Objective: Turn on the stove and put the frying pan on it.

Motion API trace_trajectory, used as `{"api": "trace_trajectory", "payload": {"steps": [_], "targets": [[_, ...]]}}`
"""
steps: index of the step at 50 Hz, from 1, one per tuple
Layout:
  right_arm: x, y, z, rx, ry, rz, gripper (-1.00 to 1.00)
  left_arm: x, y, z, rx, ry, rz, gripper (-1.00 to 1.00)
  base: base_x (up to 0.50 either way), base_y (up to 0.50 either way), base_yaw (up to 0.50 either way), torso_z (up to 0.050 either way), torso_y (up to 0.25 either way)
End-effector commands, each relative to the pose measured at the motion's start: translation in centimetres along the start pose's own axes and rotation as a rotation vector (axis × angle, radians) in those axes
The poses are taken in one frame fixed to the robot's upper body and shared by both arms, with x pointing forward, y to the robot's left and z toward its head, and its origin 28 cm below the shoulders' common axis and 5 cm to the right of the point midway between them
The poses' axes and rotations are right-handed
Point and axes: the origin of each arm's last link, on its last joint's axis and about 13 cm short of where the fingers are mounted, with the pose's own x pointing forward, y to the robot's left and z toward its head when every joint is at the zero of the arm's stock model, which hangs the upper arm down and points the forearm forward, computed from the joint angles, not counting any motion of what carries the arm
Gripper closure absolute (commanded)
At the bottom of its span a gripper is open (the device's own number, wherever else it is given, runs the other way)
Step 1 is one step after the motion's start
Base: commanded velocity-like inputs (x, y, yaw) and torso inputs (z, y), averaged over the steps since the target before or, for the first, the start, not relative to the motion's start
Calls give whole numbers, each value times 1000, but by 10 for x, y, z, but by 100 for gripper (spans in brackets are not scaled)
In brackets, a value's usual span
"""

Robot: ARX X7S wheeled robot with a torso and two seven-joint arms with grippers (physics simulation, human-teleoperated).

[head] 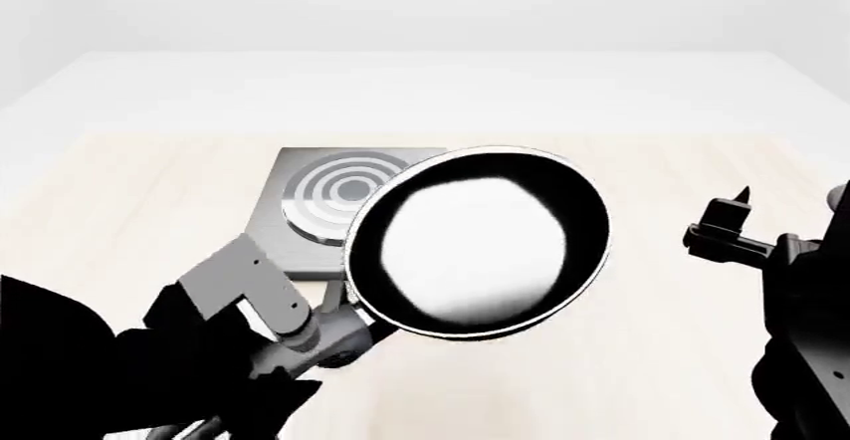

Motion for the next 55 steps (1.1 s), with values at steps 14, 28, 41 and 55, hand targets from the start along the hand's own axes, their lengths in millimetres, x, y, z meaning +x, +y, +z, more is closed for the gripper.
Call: {"api": "trace_trajectory", "payload": {"steps": [14,28,41,55], "targets": [[1,3,0,0,-4,10,-100,-29,3,114,-123,-480,117,100,0,0,0,0,1],[4,8,0,7,0,32,-100,-11,27,140,-271,-450,321,100,0,0,0,0,1],[4,8,-2,13,1,37,-100,27,46,113,-402,-347,427,100,0,0,0,0,2],[3,8,-6,17,6,39,-100,41,49,99,-373,-286,380,100,0,0,0,0,2]]}}
